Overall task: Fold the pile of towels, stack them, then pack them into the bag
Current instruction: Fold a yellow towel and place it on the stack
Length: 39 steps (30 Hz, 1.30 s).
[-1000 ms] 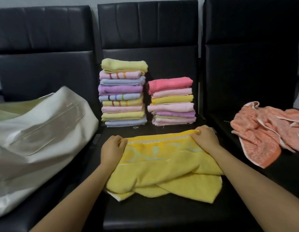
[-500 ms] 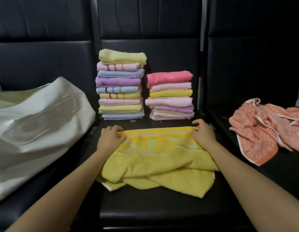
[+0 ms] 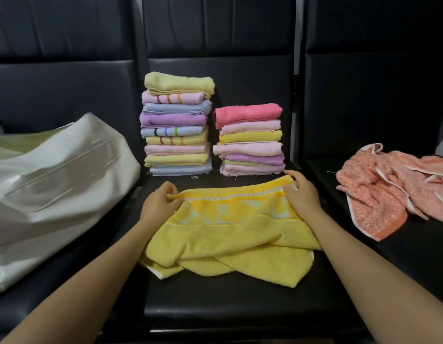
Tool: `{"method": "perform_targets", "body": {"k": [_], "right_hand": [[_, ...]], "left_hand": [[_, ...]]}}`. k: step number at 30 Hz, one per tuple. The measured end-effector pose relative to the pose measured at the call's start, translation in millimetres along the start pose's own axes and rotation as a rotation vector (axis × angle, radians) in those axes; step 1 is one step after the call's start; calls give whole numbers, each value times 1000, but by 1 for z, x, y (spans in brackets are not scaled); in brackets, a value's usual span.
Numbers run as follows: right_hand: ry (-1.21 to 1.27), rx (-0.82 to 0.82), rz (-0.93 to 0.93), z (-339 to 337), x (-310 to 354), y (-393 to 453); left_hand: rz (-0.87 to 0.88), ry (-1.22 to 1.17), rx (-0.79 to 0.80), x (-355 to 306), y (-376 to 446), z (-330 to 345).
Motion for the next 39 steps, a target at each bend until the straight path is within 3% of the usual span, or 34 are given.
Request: {"method": "perform_targets", "body": {"k": [5, 14, 21, 24, 33, 35, 39], "right_hand": [[128, 14, 9, -2, 0, -3], [-72, 7, -13, 2, 2, 1], [-54, 29, -44, 3, 0, 0], [-51, 33, -27, 2, 2, -1], [-108, 104, -12, -5, 11, -13], [-66, 143, 29, -13, 17, -17], [304, -15, 144, -50, 66, -15]], "left_hand": [[81, 73, -31, 0, 1, 1], [-9, -149, -178, 7, 4, -6], [-90, -28, -155, 13, 13, 0], [-190, 23, -79, 4, 24, 0], [-129, 302, 226, -9, 28, -19], [-123, 226, 192, -12, 24, -28], [-113, -349, -9, -53, 14, -67]]}}
Point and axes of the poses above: each hand's wrist, its own y-axis towards the middle knuckle, its own z-axis out of the palm, x = y × z, the point moved 2 cm from there along y, towards the middle knuckle, and after that the axes turned 6 degrees about -x, right-handed, at the moved point
